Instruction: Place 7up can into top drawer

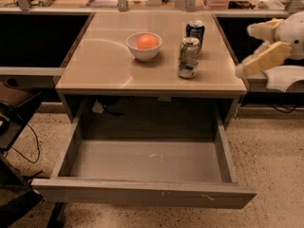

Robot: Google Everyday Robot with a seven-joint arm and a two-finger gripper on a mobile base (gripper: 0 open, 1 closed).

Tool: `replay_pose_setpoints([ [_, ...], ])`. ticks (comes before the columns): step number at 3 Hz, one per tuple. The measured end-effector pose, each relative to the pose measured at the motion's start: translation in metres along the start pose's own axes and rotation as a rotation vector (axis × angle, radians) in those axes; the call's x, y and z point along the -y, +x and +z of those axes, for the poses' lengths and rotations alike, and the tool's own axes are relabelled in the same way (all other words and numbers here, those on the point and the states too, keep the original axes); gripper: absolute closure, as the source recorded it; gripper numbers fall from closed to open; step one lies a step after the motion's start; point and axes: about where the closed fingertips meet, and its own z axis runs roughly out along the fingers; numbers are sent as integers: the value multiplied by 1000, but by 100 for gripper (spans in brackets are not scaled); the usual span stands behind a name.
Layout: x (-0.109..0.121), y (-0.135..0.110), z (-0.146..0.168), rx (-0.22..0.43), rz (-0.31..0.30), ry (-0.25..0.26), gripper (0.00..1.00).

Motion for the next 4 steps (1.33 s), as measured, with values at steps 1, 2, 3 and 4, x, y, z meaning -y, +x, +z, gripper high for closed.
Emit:
replay_pose_setpoints([
  [1, 23, -46, 28, 270, 121, -12, 0],
  [2, 28, -63, 30, 330, 139, 0, 0],
  [3, 27, -50, 42, 271, 97, 10, 0],
  [4, 35, -37, 118, 240, 97, 72, 0],
])
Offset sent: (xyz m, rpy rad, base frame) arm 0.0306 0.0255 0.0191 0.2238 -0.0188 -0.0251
